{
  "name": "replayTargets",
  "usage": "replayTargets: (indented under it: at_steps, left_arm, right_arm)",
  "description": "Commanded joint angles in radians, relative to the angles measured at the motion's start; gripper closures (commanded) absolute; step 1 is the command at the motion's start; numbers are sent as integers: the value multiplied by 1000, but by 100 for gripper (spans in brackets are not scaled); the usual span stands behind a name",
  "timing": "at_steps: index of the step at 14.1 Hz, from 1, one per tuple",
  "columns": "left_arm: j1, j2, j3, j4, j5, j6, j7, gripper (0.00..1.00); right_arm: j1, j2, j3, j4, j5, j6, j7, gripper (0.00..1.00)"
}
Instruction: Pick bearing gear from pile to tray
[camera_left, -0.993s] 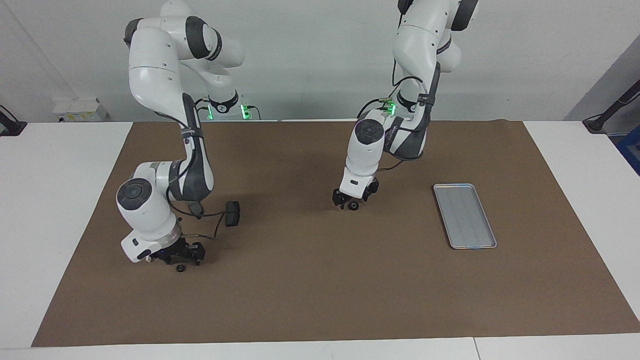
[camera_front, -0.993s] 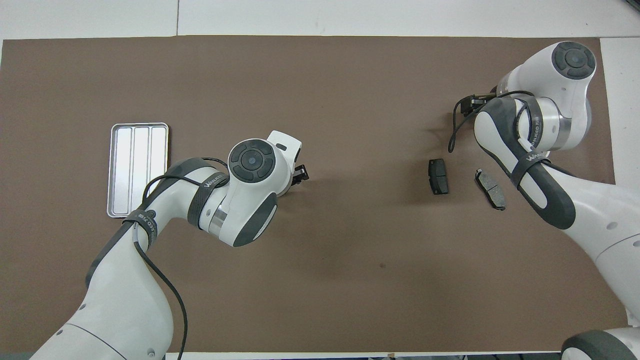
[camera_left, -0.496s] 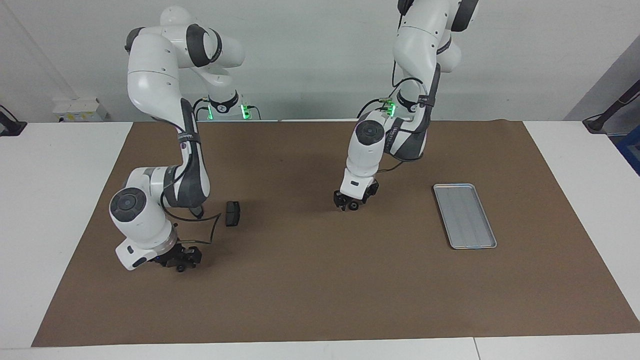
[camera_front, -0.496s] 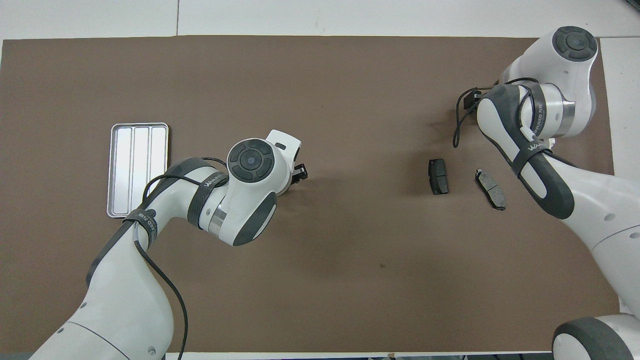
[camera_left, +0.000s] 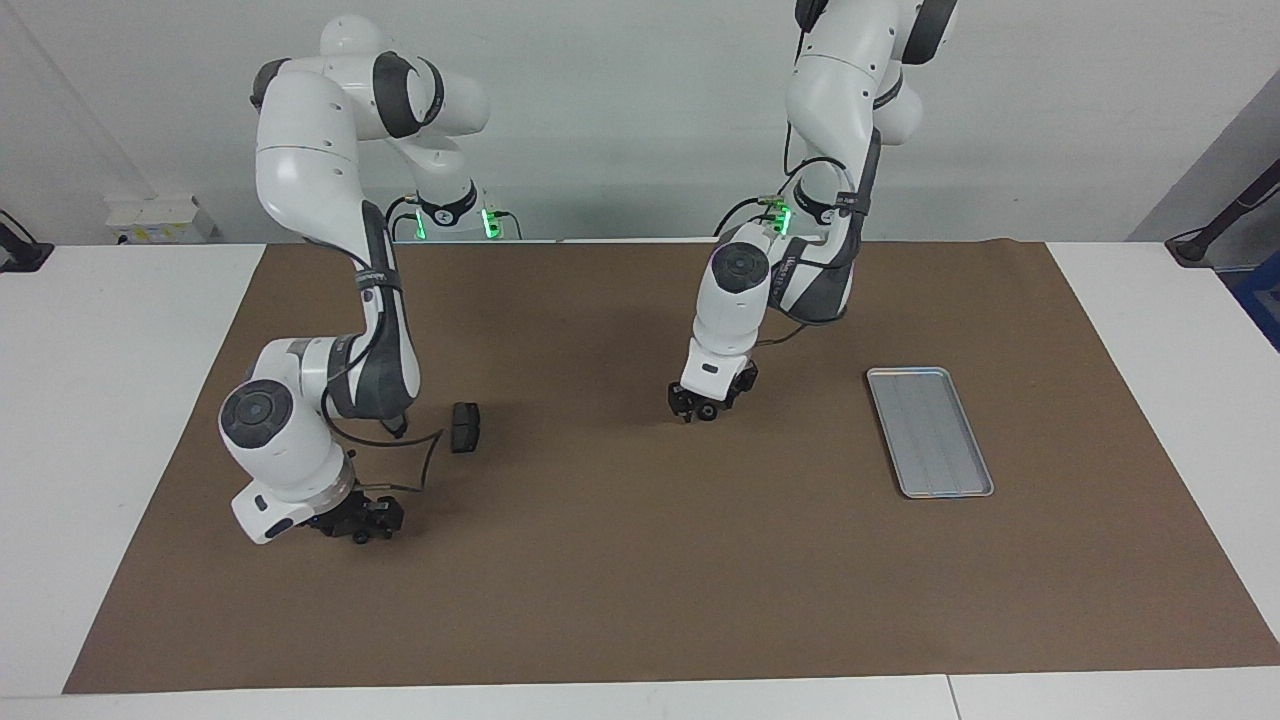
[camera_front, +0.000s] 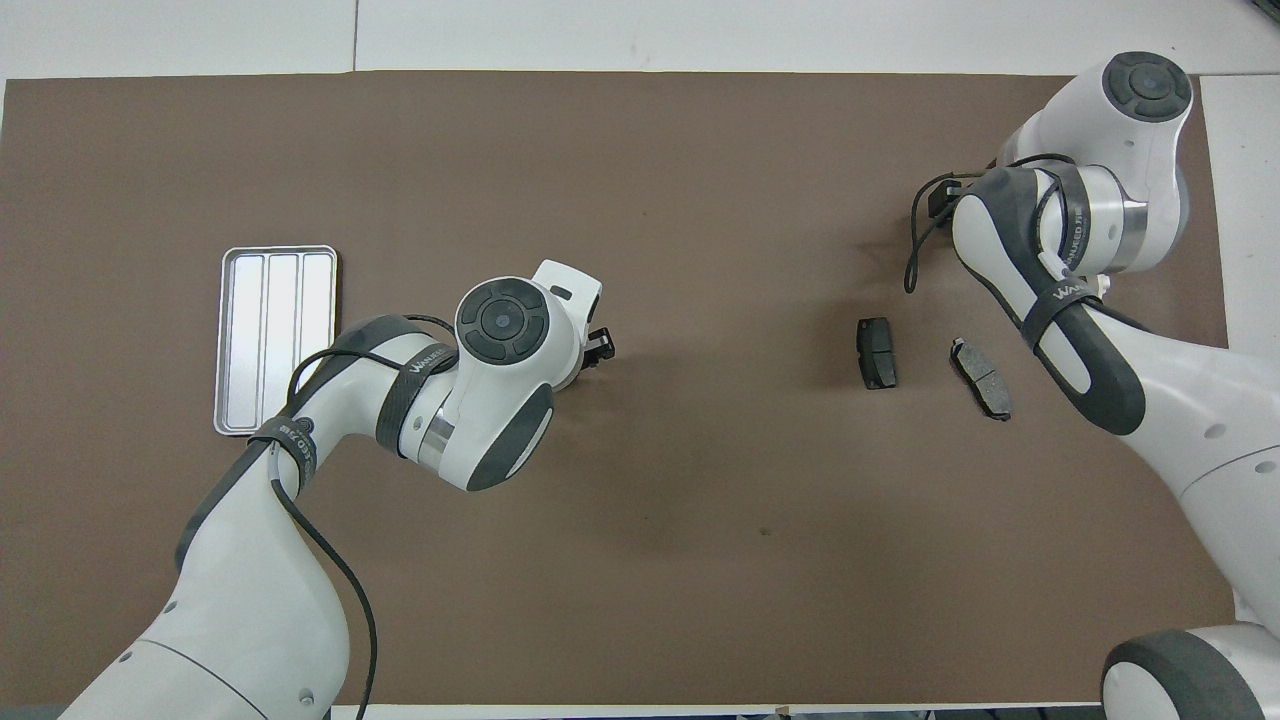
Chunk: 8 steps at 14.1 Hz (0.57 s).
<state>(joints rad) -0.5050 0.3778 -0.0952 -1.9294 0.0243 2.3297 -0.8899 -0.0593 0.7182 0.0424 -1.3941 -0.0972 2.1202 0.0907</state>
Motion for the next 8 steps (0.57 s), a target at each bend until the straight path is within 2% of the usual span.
replayTargets:
  at_steps: [1,3,4,5,7,8]
  left_arm:
    - [-12,3,11,-13,22,31,-21,31]
    - [-10,3,11,-13,22,31,-21,32]
    - [-10,3,11,-13,22,33,-21,32]
    - [-10,3,11,-13,22,33,-21,32]
    - [-9,3,12,-13,22,34,-21,32]
    - [-7,3,11,-13,22,34,-21,32]
  right_arm:
    - [-17,20,14,29,-1,-3,20,26]
    - [-30,18,14,29,7,-5,20,36]
    - [-30,18,14,29,7,-5,20,37]
    - [-31,18,14,29,7,-5,20,44]
    - [-31,18,14,29,16,-3,20,50]
    - [-30,17,14,27,28,-3,21,50]
